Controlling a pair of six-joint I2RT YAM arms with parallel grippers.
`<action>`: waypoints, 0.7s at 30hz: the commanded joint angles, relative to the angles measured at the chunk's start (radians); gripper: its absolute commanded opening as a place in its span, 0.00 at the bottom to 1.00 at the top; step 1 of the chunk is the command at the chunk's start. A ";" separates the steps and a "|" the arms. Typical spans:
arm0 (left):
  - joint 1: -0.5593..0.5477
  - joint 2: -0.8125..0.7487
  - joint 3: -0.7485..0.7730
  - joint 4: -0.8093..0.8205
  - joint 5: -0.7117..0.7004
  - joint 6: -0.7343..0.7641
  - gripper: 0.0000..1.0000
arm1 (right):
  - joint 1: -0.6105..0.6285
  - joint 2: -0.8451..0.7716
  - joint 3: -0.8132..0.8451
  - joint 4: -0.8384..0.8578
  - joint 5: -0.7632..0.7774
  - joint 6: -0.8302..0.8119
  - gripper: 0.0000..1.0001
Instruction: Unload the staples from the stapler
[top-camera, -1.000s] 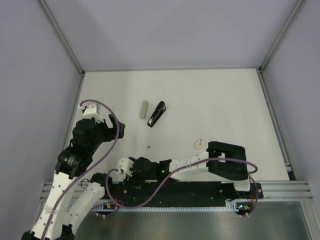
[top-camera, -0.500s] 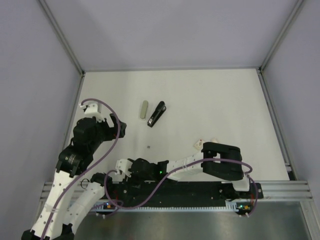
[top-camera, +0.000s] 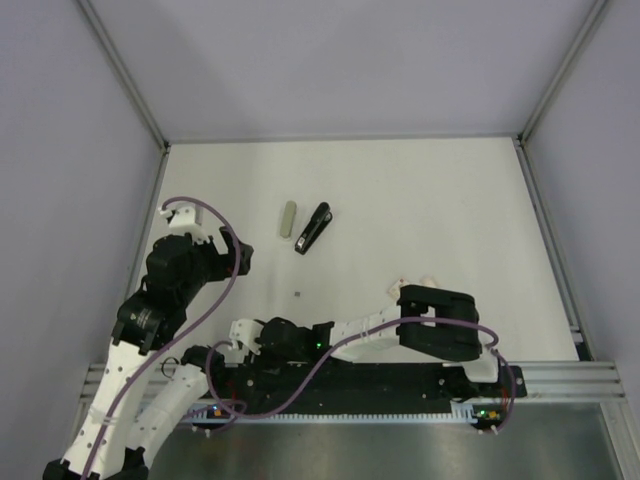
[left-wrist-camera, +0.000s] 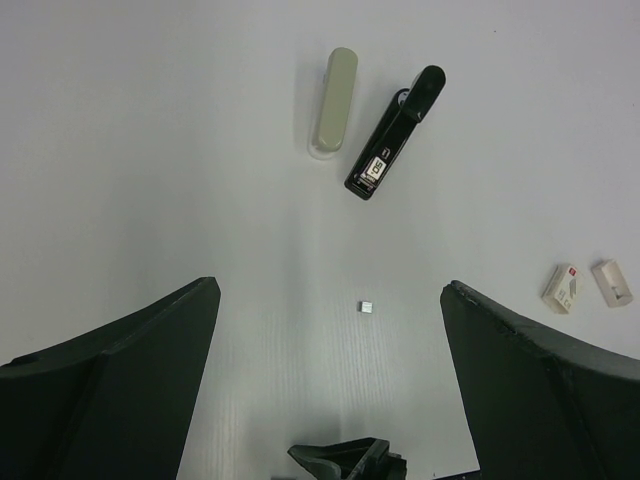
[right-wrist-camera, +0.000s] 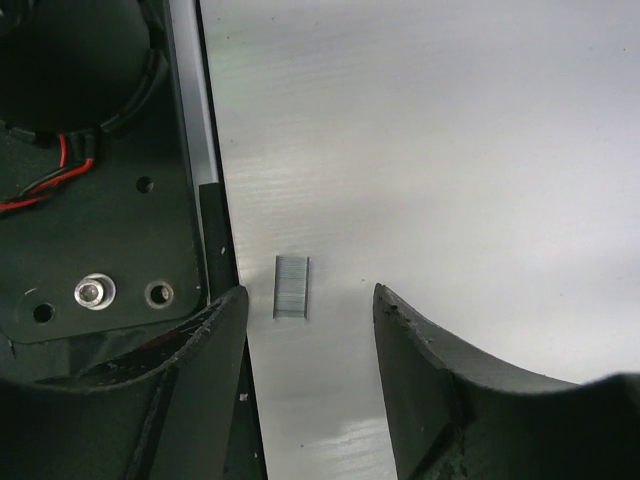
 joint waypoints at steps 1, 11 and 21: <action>-0.001 0.003 0.003 0.053 0.012 0.006 0.99 | -0.001 0.018 0.052 0.034 0.001 -0.002 0.53; -0.003 0.010 0.001 0.053 0.018 0.014 0.99 | -0.003 0.044 0.070 0.024 0.008 0.006 0.45; -0.003 0.017 -0.011 0.064 0.023 0.020 0.99 | -0.015 0.052 0.058 0.020 0.012 0.023 0.34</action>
